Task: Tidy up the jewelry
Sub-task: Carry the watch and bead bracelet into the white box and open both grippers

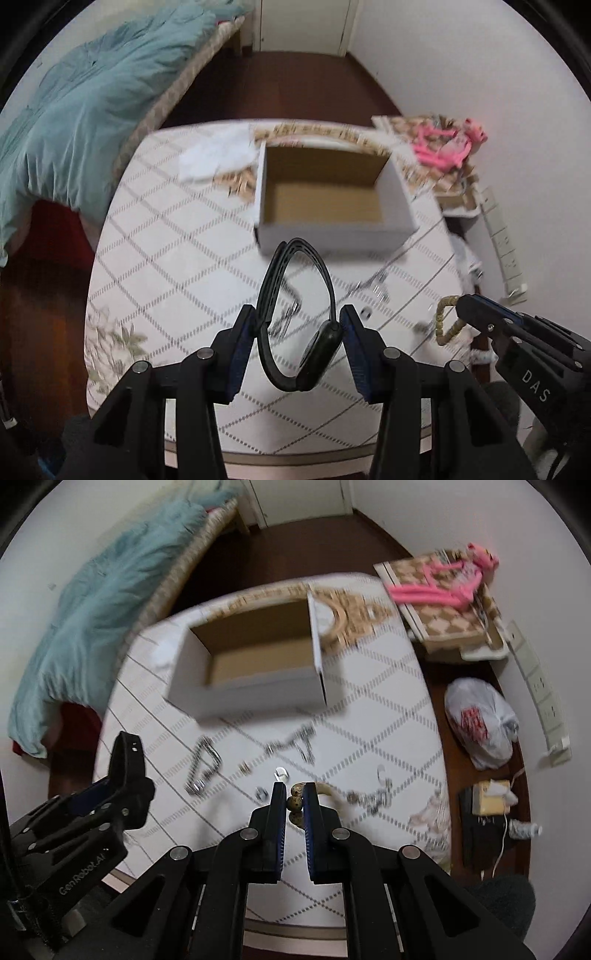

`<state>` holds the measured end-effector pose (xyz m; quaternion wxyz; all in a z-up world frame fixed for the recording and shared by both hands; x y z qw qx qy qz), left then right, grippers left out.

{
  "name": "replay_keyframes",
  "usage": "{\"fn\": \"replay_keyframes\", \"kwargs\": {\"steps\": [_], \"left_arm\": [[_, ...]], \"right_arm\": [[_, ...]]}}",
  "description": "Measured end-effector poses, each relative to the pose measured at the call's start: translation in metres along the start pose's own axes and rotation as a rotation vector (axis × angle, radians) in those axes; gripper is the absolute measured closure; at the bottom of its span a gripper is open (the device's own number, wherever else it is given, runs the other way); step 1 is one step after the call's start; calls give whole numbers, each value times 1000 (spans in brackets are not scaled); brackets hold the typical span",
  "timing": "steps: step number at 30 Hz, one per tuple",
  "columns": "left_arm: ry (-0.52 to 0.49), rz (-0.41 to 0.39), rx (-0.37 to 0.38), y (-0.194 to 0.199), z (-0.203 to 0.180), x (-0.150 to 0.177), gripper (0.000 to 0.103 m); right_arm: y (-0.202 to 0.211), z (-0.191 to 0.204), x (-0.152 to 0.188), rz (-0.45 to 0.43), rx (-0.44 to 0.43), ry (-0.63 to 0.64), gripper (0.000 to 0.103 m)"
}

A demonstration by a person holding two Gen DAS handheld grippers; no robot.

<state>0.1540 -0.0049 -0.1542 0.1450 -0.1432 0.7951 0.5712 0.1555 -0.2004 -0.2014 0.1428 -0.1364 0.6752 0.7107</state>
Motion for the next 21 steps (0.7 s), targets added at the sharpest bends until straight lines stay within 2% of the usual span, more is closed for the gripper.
{"fn": "replay_keyframes", "kwargs": {"steps": [6,10,19,21], "left_arm": [[-16,-43,41,-2,-2,-46,60],[-16,-34,67,-15,4,-73,60],[20,59,126,-62,22,-121,60],[31,82,121,-71,23,-128,56]], "right_arm": [[21,1,-48,-60,-73,9,94],[18,6,-82,-77,-109,23,94],[-41,22,-137,4,-140,54,94],[-56,25,-146,27,-136,55,94]]}}
Point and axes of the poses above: each gripper's, at about its wrist camera, not at the fingertips, and y roughly against the way its jaws point, z to its left, x to its underside, the point moved 1 cm from there along -y, roughly the way its jaws point, and after that the axes turned 12 degrees about x, right-handed, at the moved point
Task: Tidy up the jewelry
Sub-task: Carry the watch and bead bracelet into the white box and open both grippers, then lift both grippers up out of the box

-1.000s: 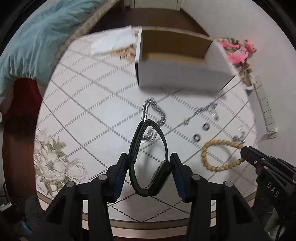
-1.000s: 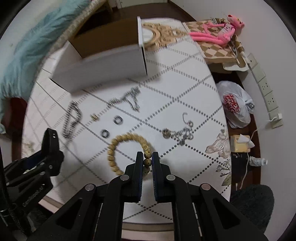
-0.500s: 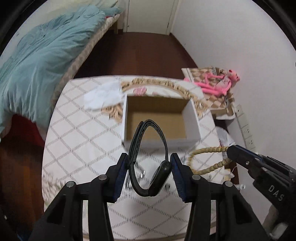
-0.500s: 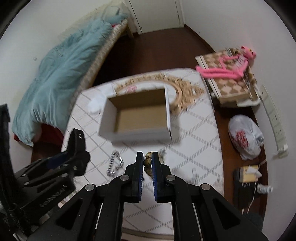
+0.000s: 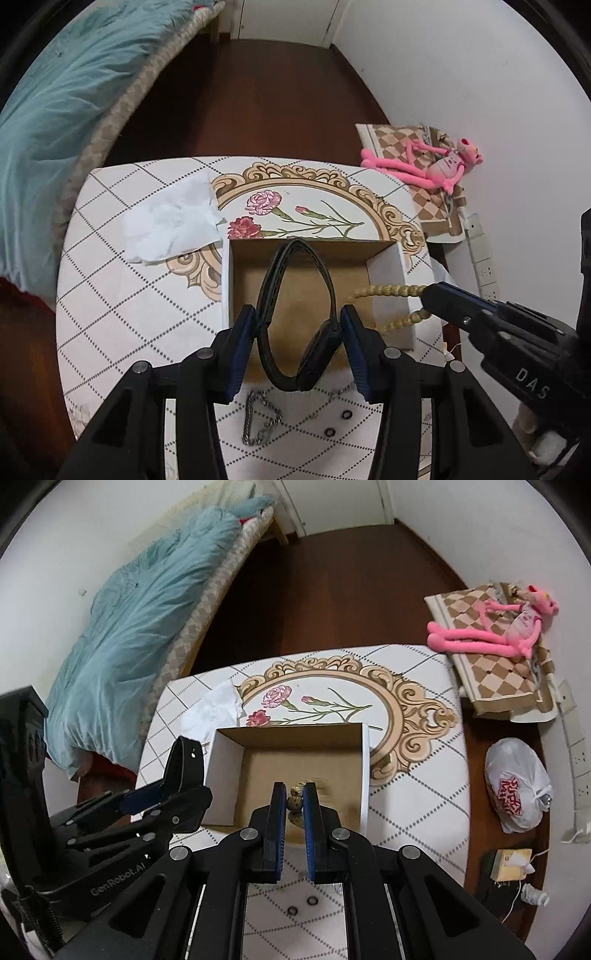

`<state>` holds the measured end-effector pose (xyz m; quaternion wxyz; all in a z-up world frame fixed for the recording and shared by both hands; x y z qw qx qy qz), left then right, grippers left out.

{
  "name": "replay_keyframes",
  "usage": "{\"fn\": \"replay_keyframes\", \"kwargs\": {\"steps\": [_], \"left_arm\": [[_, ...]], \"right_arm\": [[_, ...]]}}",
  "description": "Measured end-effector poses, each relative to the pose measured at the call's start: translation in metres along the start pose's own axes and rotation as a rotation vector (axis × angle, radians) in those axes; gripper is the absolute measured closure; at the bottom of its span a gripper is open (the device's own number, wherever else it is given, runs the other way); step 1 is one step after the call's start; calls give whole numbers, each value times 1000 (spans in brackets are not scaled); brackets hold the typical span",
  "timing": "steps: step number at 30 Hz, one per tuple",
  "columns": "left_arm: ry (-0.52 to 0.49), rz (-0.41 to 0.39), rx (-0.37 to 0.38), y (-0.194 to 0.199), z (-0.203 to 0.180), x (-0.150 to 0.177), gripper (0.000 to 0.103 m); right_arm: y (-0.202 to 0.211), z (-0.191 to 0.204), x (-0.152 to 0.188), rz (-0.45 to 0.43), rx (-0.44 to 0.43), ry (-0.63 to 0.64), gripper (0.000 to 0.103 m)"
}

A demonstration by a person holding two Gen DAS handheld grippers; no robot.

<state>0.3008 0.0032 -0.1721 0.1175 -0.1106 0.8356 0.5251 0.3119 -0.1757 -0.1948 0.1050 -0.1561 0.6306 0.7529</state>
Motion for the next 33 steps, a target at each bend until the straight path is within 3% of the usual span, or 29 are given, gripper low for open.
{"fn": "replay_keyframes", "kwargs": {"steps": [4,7,9,15,17,22,24,33], "left_arm": [[33,32,36,-11,6,-10,53],[45,36,5,-14,11,-16,49],[49,27,-23,-13,14,-19,16],[57,10,-89,-9,24,-24,3],[56,-3,-127,-7,27,-22,3],[38,-69,-217,1,31,-10,3],[29,-95,-260,2,32,-2,2],[2,-140,-336,8,32,19,1]], "right_arm": [[-19,1,-13,30,-9,2,94],[-30,2,-22,62,-26,3,94],[-35,3,-26,81,-42,8,94],[-45,-6,-29,136,-12,-2,90],[-44,-11,-28,133,12,-4,78],[-41,-16,-18,106,129,21,27],[-42,-15,-11,98,162,27,16],[-47,-11,24,64,320,38,8]]}}
Point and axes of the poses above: each gripper's, at about its wrist camera, not at the fingertips, and y roughly against the way its jaws point, z to its left, x to its underside, the point moved 1 cm from there along -y, roughly the way its jaws point, and after that the axes turned 12 degrees about x, right-handed, at the moved point
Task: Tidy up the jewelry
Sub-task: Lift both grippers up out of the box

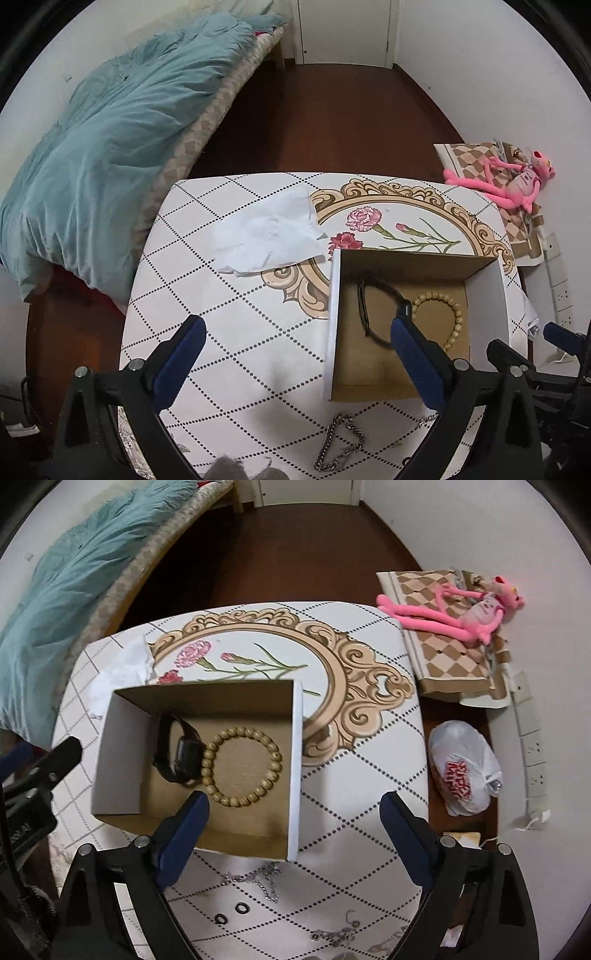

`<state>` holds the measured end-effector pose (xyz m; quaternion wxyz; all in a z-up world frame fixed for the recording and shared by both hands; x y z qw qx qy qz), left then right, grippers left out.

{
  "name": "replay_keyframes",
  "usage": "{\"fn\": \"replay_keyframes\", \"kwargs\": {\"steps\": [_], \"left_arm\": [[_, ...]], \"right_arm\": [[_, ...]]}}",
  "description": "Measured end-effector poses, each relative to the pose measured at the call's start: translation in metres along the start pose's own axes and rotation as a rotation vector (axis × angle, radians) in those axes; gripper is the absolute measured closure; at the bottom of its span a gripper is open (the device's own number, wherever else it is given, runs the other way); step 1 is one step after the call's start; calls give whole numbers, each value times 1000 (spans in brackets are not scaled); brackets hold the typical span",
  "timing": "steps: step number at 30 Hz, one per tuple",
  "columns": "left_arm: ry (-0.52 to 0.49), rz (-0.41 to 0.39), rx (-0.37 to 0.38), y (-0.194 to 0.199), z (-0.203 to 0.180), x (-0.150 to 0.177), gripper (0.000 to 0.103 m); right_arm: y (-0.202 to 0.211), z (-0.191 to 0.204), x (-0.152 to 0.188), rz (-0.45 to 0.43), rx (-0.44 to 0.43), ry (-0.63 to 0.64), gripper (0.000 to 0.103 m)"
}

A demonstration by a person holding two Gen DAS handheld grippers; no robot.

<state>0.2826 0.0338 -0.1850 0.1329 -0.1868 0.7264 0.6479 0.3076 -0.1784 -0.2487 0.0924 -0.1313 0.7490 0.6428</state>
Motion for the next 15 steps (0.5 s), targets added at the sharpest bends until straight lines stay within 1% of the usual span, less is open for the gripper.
{"fn": "replay_keyframes", "kwargs": {"steps": [2,7,15], "left_arm": [[3,-4,2,4,-1,2,1],[6,-29,6,21,-5,8,1],[-10,-92,14,64,-14,21,1]], "right_arm": [[1,0,3,-10,20,-6,8],[12,-1,9,-32,28,-16,8],[60,-7,26,-125,40,-35,8]]}}
Point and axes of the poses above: each gripper's, at about its wrist camera, not at the fingertips, and y roughly against the way its jaws point, z to its left, x to its underside, the point moved 1 cm from there along -y, roughly the way its jaws point, and after that the axes turned 12 degrees about x, right-handed, at the moved point
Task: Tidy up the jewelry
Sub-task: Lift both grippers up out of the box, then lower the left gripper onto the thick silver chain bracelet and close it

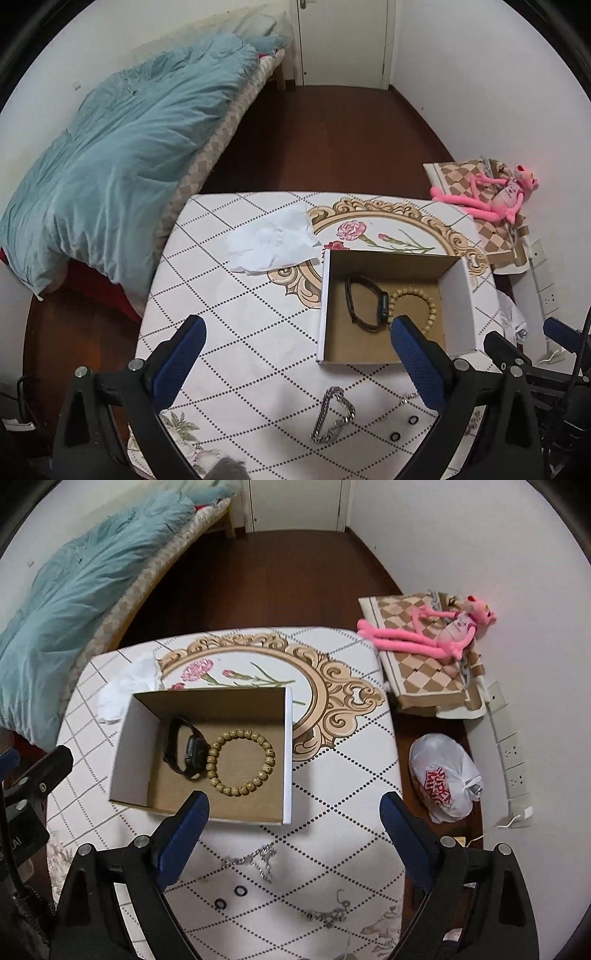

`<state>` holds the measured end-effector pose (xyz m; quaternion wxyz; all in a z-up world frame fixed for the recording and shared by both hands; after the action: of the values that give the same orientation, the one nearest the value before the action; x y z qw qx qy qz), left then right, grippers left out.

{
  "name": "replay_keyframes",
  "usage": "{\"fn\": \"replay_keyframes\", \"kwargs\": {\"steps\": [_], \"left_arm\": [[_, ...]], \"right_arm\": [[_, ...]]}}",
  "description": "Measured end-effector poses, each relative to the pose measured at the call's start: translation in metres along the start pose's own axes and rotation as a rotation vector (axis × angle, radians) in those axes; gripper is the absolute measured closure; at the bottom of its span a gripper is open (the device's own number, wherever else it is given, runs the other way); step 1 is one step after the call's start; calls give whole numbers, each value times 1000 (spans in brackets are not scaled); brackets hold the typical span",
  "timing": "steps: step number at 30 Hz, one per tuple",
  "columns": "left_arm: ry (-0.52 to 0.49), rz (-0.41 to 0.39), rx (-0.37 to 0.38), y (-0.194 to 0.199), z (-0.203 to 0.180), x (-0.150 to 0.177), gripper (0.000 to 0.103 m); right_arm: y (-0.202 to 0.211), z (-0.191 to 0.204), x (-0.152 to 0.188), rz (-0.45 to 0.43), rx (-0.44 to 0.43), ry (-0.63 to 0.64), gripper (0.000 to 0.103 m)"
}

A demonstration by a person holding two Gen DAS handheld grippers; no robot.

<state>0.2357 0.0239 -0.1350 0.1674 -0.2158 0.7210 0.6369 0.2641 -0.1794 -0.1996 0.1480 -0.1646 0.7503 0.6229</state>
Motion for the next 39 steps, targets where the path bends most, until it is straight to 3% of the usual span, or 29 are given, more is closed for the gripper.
{"fn": "replay_keyframes", "kwargs": {"steps": [12,19,21,24,31,34,39], "left_arm": [[0,-77,31,63,0,18,1],[15,-79,43,72,4,31,1],[14,-60,37,65,6,42,1],[7,-19,17,49,10,63,1],[27,165,10,-17,20,111,1],[56,229,48,-45,25,127,1],[64,273,115,-72,24,132,2]], "right_arm": [[76,-14,25,-122,-2,-31,8],[92,-14,38,-130,-45,-44,8],[84,-17,47,-97,-92,-70,8],[64,-21,63,-49,-83,-88,8],[-7,-34,113,135,-77,-132,8],[-29,-41,128,176,-64,-162,9],[-52,-52,143,225,-59,-214,12]]}}
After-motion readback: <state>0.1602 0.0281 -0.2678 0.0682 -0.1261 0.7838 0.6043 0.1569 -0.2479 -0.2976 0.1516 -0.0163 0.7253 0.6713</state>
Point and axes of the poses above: each gripper's, at about its wrist camera, not at the fingertips, and y roughly against the way its jaws point, z to its left, x to its underside, the point moved 1 cm from there along -y, roughly the way its jaws point, and after that the axes turned 12 degrees about x, right-handed, at the moved point
